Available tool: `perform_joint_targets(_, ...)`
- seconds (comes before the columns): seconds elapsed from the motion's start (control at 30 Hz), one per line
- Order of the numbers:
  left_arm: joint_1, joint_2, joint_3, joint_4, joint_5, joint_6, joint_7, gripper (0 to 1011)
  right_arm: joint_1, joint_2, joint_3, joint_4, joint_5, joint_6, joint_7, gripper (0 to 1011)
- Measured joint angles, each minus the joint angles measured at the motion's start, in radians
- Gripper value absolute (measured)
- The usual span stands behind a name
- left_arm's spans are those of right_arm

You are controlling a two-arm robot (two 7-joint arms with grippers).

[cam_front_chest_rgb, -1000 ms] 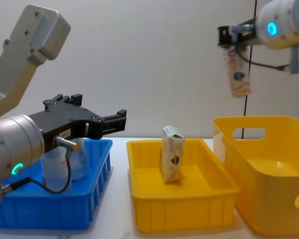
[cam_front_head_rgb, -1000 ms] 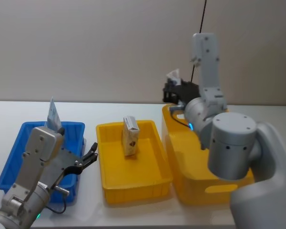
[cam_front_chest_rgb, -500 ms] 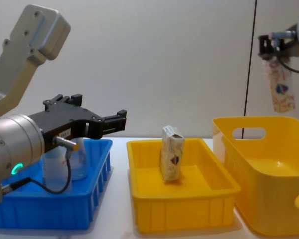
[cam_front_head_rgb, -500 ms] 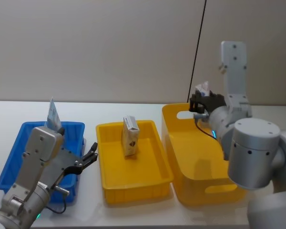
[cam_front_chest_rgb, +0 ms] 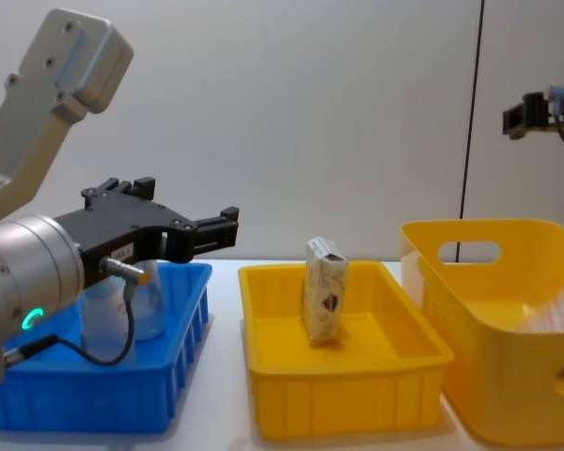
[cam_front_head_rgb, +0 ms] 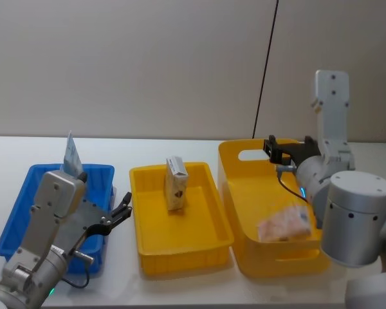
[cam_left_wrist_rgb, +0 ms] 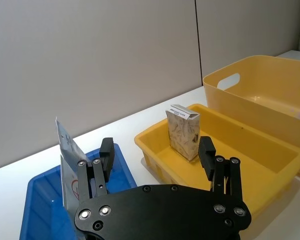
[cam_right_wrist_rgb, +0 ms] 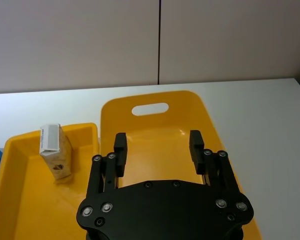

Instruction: Bimanual collaborative sorting of washing and personal care products

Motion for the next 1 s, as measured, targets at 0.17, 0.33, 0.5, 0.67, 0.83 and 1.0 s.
perform_joint_targets(0.17,0.000,0.000,0.000,0.000,0.000,0.000,0.000,1001,-0.010,0.004,0.005,-0.006,-0.003,-0.004,0.007,857)
perform_joint_targets(0.33,0.000,0.000,0.000,0.000,0.000,0.000,0.000,1001,-0.018,0.012,0.006,-0.013,-0.007,-0.021,0.019,990)
perform_joint_targets(0.5,0.000,0.000,0.000,0.000,0.000,0.000,0.000,1001,-0.028,0.026,0.003,-0.020,-0.010,-0.044,0.035,1002)
perform_joint_targets(0.67,0.000,0.000,0.000,0.000,0.000,0.000,0.000,1001,-0.036,0.037,-0.002,-0.026,-0.014,-0.064,0.052,1002)
perform_joint_targets(0.83,0.000,0.000,0.000,0.000,0.000,0.000,0.000,1001,-0.041,0.045,-0.005,-0.030,-0.015,-0.077,0.062,1002)
perform_joint_targets(1.0,0.000,0.000,-0.001,0.000,0.000,0.000,0.000,1001,-0.043,0.049,-0.006,-0.033,-0.016,-0.085,0.068,1002)
